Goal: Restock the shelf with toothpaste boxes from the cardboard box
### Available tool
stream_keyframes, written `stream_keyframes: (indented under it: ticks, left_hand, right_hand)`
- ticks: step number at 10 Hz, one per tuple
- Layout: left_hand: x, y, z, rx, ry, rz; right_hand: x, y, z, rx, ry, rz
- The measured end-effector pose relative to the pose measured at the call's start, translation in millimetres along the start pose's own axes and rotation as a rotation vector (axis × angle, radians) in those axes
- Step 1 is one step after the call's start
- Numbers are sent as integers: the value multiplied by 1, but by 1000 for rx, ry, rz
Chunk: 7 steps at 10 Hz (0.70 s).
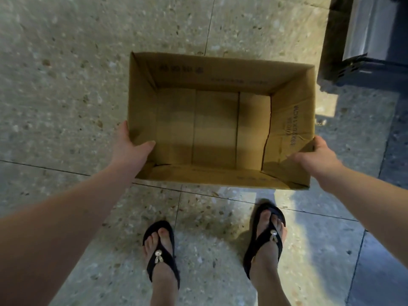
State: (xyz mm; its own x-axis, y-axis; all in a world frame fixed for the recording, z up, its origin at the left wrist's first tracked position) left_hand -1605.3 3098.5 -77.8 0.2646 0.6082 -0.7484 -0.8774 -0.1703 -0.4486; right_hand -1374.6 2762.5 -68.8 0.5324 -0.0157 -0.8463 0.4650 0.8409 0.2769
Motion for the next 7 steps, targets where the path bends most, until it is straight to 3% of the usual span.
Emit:
stream_keyframes:
  ticks: [2,4,6,7]
  left_hand:
    - [15,3,-4,126,66,32]
    - [-17,-18,0,340,53,58]
    - [-100,-72,13,357,201,-41]
    - [-143,-101,41,269,186,-59]
  right_hand:
    - [1,-7,-16,57,101,-23]
    - [-34,8,-8,-13,99,27]
    - [-112,41,4,-204,115,132]
    - [-166,64,19,-284,113,150]
Point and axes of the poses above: each hand's wrist, its own x-axis towards the middle knuckle, its own z-axis out of the back of the hand, y = z × x, the point moved 8 cm from there along x, towards the middle knuckle, and after that the axes turned 6 degrees about y, right-handed, at the moved point
